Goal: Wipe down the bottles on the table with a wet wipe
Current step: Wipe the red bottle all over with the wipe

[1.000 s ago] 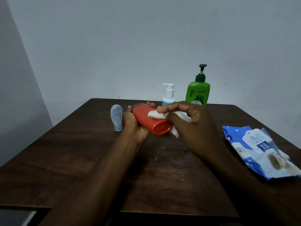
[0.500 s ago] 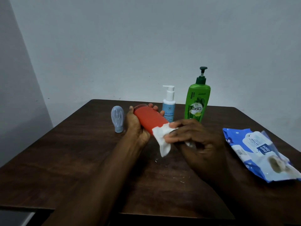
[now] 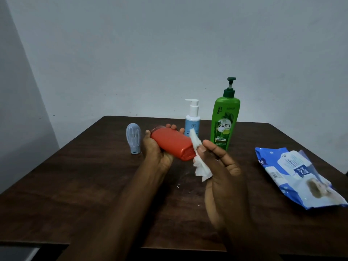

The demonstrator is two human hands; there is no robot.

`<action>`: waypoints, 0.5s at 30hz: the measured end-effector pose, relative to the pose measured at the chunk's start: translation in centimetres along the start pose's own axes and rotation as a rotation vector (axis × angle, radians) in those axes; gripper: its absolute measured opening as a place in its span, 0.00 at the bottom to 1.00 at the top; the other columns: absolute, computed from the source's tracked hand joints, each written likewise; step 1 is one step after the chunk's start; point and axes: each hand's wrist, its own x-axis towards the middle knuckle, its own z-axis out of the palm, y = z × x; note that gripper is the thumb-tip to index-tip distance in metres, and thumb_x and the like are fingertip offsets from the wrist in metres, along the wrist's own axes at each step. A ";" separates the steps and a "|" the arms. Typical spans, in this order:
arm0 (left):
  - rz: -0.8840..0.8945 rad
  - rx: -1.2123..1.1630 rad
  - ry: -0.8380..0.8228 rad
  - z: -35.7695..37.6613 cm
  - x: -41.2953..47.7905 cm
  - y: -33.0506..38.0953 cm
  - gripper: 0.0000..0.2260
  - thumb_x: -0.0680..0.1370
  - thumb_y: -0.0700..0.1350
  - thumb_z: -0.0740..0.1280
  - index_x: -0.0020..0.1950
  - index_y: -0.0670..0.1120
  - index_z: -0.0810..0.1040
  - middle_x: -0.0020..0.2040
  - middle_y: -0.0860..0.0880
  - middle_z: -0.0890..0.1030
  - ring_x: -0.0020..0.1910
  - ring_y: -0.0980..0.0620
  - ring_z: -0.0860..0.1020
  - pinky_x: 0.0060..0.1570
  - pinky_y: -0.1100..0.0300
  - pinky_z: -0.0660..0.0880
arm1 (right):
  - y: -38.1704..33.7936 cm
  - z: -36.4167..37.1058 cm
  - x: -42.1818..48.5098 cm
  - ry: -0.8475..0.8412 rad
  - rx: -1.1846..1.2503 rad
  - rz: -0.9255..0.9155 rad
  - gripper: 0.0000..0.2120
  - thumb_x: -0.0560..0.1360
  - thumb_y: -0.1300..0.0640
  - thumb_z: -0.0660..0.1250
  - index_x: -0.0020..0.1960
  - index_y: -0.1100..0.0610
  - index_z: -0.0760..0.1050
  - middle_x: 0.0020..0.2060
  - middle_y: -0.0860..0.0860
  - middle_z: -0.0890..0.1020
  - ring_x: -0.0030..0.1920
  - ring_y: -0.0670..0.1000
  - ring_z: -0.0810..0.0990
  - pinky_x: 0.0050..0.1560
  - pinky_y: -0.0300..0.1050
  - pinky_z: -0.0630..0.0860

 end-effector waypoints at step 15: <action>0.021 -0.027 0.052 0.0 -0.3 -0.1 0.25 0.84 0.58 0.52 0.52 0.37 0.74 0.33 0.40 0.81 0.52 0.41 0.78 0.61 0.42 0.73 | 0.6 -2.5 0.2 -0.279 -1.055 -1.052 0.16 0.71 0.70 0.73 0.57 0.59 0.83 0.50 0.54 0.81 0.52 0.49 0.81 0.56 0.38 0.76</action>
